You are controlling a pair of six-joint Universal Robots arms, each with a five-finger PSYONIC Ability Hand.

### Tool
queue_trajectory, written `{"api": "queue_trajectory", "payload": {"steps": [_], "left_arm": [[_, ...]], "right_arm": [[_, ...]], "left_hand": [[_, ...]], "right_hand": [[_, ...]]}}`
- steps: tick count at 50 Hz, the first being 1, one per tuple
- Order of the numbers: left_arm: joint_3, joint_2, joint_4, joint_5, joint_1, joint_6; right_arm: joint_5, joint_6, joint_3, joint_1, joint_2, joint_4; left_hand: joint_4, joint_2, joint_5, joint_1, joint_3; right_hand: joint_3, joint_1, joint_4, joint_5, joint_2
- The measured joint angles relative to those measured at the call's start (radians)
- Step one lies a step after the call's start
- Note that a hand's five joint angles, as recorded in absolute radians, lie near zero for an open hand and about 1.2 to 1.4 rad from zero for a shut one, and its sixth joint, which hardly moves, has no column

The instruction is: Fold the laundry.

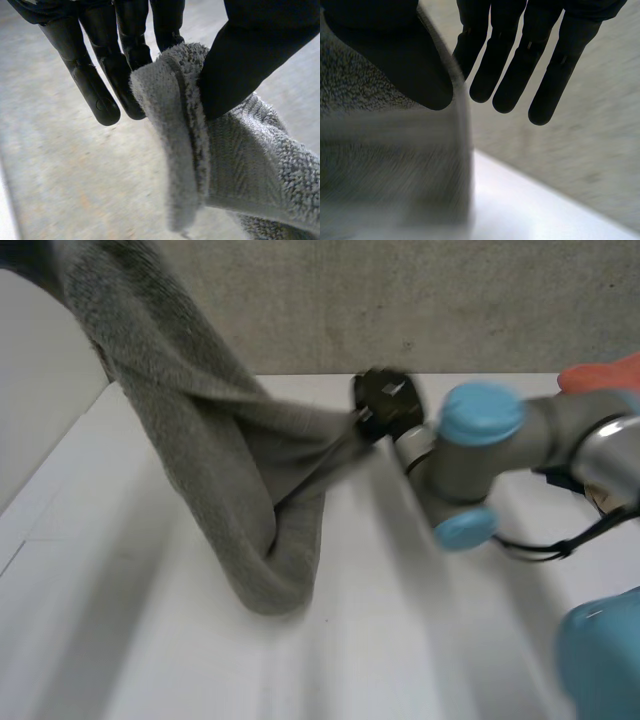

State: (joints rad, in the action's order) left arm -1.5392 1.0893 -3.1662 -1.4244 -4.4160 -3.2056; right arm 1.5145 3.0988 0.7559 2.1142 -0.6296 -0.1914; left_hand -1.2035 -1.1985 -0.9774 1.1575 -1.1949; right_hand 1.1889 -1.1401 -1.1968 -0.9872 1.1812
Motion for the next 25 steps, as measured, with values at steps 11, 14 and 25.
{"api": "queue_trajectory", "payload": {"steps": [11, 14, 25], "left_arm": [[-0.023, 0.006, 0.025, -0.001, -0.237, 0.113], [-0.045, 0.032, 0.049, 0.023, -0.309, 0.158], [-0.12, 0.278, 0.091, 0.081, -0.349, 0.207]], "right_arm": [[-0.154, -0.118, 0.219, -0.277, -0.426, -0.013], [-0.213, -0.167, 0.296, -0.34, -0.564, -0.005], [-0.4, -0.259, 0.475, -0.421, -0.744, 0.092]], "left_hand": [[0.0, -0.001, 0.0, 0.0, 0.0], [0.0, -0.001, 0.0, 0.0, 0.0], [0.0, -0.001, 0.0, 0.0, 0.0]], "right_hand": [[0.002, 0.0, -0.003, 0.0, 0.001], [0.003, 0.0, -0.004, 0.0, 0.001], [0.004, 0.0, -0.004, -0.009, 0.001]]}}
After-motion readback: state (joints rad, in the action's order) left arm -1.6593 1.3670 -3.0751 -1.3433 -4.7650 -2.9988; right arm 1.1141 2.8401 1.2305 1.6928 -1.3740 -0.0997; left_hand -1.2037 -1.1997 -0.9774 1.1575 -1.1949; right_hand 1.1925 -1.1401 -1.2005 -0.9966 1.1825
